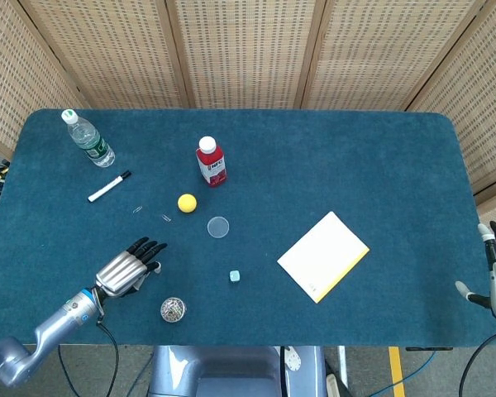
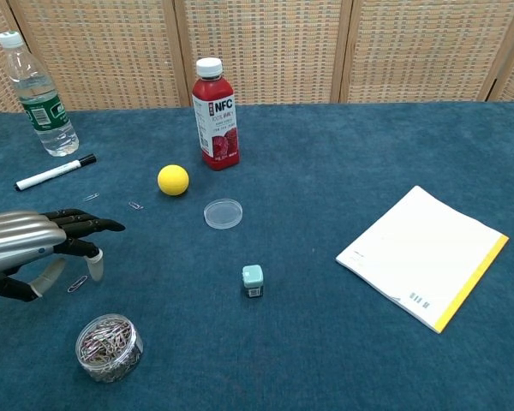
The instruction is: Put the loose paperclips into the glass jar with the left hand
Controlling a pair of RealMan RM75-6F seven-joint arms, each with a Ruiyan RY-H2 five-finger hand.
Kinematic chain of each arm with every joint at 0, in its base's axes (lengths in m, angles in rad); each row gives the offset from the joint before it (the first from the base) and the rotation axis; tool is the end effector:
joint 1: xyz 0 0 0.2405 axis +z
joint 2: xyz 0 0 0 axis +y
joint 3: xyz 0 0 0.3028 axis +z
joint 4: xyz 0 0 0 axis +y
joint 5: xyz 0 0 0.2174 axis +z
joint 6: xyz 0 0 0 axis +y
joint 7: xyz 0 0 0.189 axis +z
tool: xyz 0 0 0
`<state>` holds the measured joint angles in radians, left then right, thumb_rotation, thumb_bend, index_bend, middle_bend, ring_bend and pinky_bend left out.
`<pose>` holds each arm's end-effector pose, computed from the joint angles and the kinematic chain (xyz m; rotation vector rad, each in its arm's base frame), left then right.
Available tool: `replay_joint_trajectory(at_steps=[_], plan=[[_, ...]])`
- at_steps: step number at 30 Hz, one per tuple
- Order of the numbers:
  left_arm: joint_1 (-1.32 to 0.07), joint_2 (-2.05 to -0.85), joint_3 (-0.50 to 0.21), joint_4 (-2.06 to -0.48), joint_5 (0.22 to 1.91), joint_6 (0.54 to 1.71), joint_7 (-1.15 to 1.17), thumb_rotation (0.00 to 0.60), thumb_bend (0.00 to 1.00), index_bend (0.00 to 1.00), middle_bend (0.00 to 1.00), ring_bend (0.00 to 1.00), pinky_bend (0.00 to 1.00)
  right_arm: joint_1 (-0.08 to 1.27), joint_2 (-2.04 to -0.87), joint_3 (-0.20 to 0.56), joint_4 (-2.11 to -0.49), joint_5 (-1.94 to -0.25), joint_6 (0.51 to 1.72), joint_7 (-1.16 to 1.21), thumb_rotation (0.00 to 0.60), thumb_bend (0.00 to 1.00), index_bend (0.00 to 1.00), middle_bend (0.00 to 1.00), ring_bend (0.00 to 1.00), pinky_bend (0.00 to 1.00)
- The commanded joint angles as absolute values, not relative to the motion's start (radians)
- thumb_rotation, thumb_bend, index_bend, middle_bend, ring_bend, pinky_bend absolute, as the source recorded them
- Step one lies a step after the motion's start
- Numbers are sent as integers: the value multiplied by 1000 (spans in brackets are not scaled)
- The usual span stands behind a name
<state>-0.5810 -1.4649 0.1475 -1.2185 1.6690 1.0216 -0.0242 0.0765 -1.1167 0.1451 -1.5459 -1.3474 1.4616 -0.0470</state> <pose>-0.2958 0.3309 -0.0381 -2.2254 -0.7632 -0.7247 -0.3884 -0.2459 0.2073 1.2302 -0.8377 0.7966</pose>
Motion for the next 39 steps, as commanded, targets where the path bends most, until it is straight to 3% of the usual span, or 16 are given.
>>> replay_joint_trajectory(at_steps=[1, 27, 30, 35, 39], plan=[[-581, -1469, 147, -1211, 1668, 1019, -29, 600, 851, 366, 0, 0, 0, 77, -1117, 145, -1546, -1347, 1461, -47, 600, 0, 0, 0, 0, 0], [-552, -1423, 157, -1212, 1609, 975, 17, 600, 851, 385, 0, 0, 0, 75, -1114, 146, -1549, -1348, 1463, -39, 600, 0, 0, 0, 0, 0], [-535, -1401, 155, -1224, 1616, 1020, -5, 600, 838, 347, 0, 0, 0, 73, -1111, 146, -1553, -1351, 1468, -36, 600, 0, 0, 0, 0, 0], [-512, -1396, 144, -1206, 1658, 1128, -75, 600, 447, 203, 0, 0, 0, 72, -1108, 146, -1556, -1353, 1469, -31, 600, 0, 0, 0, 0, 0], [-503, -1398, 138, -1201, 1661, 1147, -56, 600, 305, 229, 0, 0, 0, 71, -1107, 145, -1557, -1356, 1470, -27, 600, 0, 0, 0, 0, 0]])
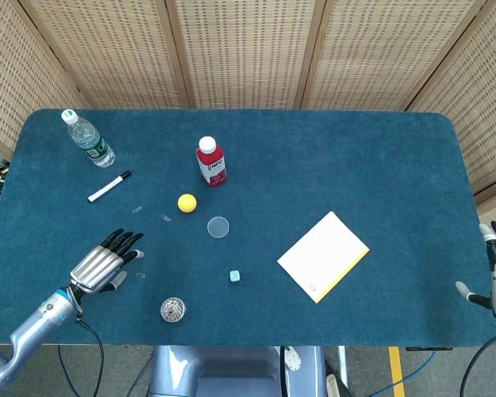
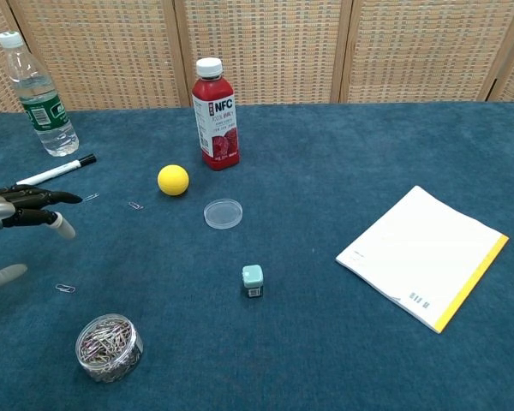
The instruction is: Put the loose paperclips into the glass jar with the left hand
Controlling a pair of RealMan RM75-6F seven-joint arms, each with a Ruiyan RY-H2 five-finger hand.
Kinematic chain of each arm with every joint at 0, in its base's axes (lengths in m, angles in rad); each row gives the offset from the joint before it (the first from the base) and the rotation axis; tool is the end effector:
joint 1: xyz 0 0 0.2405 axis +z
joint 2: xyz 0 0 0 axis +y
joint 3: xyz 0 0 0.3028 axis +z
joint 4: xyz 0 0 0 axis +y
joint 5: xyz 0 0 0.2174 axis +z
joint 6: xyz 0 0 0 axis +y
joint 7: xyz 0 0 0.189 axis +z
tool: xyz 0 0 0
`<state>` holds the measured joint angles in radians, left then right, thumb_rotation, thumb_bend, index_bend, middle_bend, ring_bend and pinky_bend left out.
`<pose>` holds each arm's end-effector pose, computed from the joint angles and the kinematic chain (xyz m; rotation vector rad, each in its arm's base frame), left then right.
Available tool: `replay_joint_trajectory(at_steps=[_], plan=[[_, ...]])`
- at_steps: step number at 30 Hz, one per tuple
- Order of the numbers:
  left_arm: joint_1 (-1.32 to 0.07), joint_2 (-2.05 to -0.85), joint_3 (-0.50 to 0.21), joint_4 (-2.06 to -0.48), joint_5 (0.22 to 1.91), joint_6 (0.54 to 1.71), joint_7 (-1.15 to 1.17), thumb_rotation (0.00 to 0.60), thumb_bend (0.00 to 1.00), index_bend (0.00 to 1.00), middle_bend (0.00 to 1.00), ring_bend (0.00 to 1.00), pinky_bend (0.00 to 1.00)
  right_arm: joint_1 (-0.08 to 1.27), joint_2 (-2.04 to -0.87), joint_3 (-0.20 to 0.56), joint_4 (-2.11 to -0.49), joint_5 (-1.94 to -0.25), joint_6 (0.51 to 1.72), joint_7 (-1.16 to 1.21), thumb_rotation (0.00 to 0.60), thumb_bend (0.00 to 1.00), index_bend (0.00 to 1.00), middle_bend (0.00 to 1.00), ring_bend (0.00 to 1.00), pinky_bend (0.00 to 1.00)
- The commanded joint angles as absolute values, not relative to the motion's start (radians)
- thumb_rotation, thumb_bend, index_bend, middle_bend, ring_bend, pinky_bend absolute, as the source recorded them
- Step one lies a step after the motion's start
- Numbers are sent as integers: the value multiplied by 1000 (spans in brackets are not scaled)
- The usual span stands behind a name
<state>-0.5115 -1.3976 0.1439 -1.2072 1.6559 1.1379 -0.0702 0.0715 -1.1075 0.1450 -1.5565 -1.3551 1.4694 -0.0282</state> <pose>-0.3217 0.3282 0.0090 -2.0855 -0.7752 -0.7696 -0.3859 -0.2440 0.2102 1.2252 -0.8444 0.8169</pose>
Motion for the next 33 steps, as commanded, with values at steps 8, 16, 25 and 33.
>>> replay_joint_trajectory(at_steps=[8, 16, 25, 33], plan=[[-489, -1428, 123, -1225, 1614, 1106, 27, 600, 244, 395, 0, 0, 0, 69, -1103, 145, -1558, -1359, 1472, -15, 600, 0, 0, 0, 0, 0], [-492, -1447, 109, -1233, 1604, 1093, 40, 600, 335, 416, 0, 0, 0, 69, -1102, 145, -1556, -1358, 1471, -10, 600, 0, 0, 0, 0, 0], [-497, -1485, 91, -1216, 1583, 1072, 36, 600, 403, 465, 0, 0, 0, 70, -1101, 146, -1555, -1356, 1467, -8, 600, 0, 0, 0, 0, 0], [-490, -1514, 86, -1192, 1577, 1075, 41, 600, 408, 467, 0, 0, 0, 70, -1099, 146, -1555, -1356, 1465, 0, 600, 0, 0, 0, 0, 0]])
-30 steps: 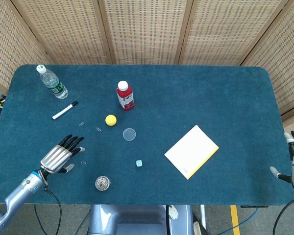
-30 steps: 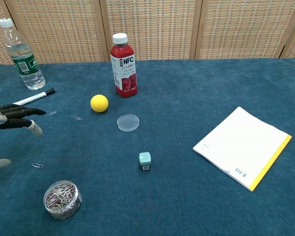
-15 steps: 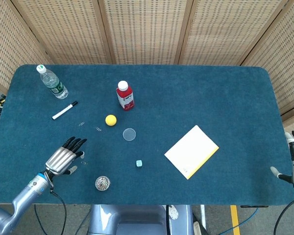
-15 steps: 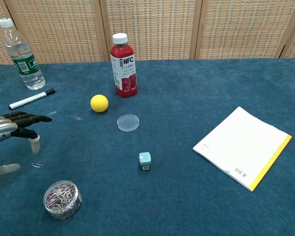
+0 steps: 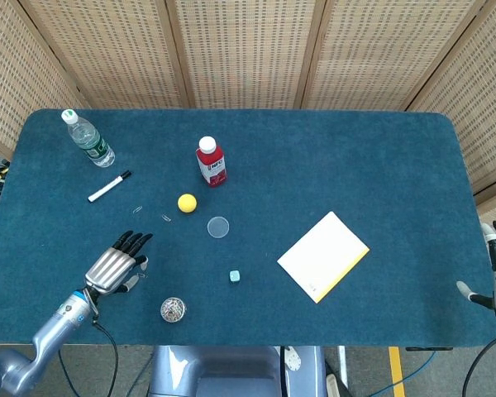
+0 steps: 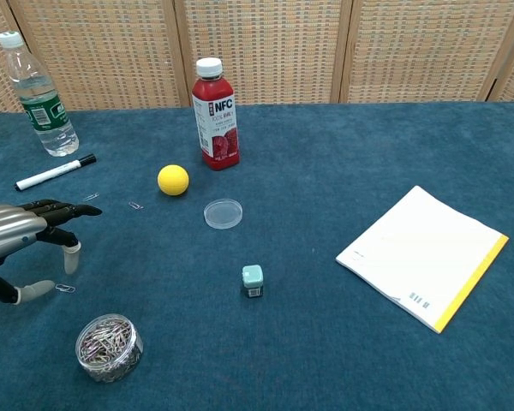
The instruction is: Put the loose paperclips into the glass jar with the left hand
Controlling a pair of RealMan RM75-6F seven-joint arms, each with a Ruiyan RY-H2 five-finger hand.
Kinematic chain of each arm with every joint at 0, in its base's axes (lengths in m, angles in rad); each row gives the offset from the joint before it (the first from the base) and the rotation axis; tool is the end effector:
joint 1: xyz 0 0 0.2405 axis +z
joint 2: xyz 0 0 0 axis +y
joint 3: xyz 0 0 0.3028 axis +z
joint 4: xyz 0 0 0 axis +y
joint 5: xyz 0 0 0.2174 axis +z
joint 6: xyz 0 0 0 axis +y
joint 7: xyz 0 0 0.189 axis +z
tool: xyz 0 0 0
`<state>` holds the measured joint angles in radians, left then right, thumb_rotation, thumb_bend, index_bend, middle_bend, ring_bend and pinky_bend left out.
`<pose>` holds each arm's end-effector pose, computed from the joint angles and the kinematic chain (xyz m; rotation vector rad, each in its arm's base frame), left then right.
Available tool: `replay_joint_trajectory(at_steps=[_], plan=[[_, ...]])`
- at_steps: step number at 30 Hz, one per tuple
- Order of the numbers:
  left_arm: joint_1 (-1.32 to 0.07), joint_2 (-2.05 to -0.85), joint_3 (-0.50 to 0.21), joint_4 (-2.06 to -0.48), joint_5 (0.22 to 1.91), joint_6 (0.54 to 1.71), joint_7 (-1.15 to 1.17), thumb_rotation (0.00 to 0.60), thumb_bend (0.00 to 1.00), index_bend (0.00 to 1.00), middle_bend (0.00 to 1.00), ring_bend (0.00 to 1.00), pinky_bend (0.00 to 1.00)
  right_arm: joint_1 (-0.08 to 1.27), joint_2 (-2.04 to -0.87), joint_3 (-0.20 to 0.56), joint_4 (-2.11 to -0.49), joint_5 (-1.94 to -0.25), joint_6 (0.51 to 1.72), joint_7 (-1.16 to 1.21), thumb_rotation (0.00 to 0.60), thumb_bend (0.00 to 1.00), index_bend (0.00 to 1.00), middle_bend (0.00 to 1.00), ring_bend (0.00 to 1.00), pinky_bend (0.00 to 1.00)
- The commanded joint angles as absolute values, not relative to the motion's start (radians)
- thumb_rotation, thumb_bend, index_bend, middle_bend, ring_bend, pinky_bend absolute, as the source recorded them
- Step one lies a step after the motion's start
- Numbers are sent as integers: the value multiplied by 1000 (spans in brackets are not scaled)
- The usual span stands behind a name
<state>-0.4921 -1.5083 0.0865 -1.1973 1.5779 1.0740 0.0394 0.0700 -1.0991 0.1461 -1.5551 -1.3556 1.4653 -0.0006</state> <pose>-0.3141 0.3281 -0.0331 -2.0411 -0.8199 -0.7488 -0.3869 -0.2438 0.2133 1.2194 -0.8580 0.8303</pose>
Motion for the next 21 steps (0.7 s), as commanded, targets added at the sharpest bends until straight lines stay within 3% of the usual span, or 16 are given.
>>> replay_joint_trajectory(at_steps=[1, 21], plan=[[-488, -1518, 86, -1189, 1577, 1077, 42, 600, 408, 467, 0, 0, 0, 70, -1099, 146, -1555, -1356, 1465, 1, 600, 0, 0, 0, 0, 0], [-461, -1581, 91, -1104, 1591, 1116, 31, 600, 381, 501, 0, 0, 0, 71, -1096, 145, -1554, -1356, 1461, 10, 600, 0, 0, 0, 0, 0]])
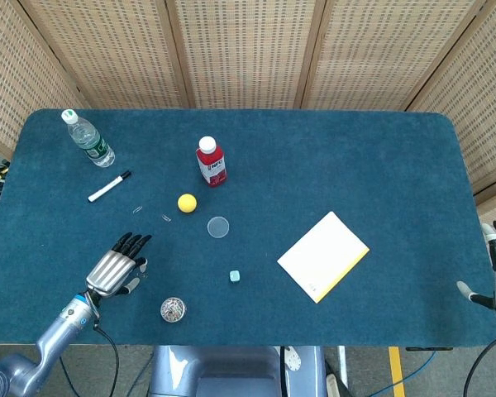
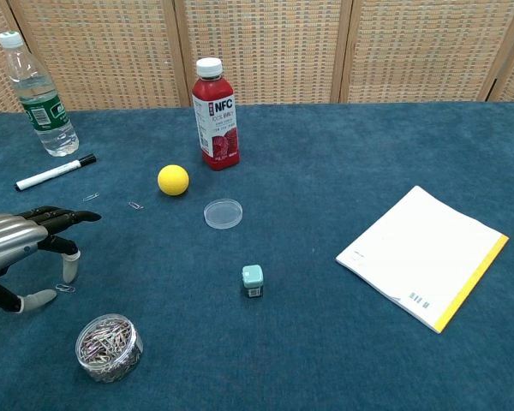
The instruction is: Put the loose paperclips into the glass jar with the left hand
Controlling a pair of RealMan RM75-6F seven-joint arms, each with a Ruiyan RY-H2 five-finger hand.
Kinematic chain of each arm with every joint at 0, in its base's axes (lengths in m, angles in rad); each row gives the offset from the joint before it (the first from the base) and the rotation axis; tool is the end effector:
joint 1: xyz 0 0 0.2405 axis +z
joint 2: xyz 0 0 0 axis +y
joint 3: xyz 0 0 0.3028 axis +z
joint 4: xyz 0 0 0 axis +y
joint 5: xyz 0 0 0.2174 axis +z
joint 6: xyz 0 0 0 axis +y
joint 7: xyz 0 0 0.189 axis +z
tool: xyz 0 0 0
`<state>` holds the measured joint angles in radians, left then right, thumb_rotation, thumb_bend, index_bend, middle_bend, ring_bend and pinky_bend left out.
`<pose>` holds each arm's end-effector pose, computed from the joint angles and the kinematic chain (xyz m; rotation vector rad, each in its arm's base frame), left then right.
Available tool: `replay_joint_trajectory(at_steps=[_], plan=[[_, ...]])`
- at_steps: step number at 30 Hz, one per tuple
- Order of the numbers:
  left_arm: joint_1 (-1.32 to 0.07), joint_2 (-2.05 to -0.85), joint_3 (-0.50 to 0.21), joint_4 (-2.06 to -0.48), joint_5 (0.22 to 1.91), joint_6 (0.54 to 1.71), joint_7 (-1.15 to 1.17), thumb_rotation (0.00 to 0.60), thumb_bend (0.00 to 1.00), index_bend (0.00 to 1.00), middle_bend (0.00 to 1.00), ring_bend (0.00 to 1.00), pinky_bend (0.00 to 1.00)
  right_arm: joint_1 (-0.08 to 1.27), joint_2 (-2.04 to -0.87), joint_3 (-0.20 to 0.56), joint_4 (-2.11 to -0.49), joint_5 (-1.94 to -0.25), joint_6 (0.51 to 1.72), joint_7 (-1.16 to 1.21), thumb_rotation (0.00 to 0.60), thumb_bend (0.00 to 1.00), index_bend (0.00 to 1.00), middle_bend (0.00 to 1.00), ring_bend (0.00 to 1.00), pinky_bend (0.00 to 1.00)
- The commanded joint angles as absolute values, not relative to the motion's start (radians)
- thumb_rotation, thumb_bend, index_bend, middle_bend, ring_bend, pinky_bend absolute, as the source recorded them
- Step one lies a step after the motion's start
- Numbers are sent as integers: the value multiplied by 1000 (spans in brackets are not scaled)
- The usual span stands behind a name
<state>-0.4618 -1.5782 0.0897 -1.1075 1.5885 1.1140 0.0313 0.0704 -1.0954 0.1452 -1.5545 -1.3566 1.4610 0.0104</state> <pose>-0.3226 0.3222 -0.0472 -2.0127 -0.8062 -0.7623 -0.3873 -0.2438 0.2139 1.2204 -0.8653 0.8340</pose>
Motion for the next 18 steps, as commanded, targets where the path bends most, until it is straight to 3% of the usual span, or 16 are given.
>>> replay_joint_trajectory(at_steps=[1, 18], plan=[[-461, -1582, 91, -1102, 1592, 1117, 31, 600, 383, 502, 0, 0, 0, 71, -1096, 145, -1554, -1356, 1460, 10, 600, 0, 0, 0, 0, 0], [-466, -1595, 88, -1092, 1589, 1100, 29, 600, 384, 508, 0, 0, 0, 71, -1096, 145, -1553, -1355, 1459, 11, 600, 0, 0, 0, 0, 0]])
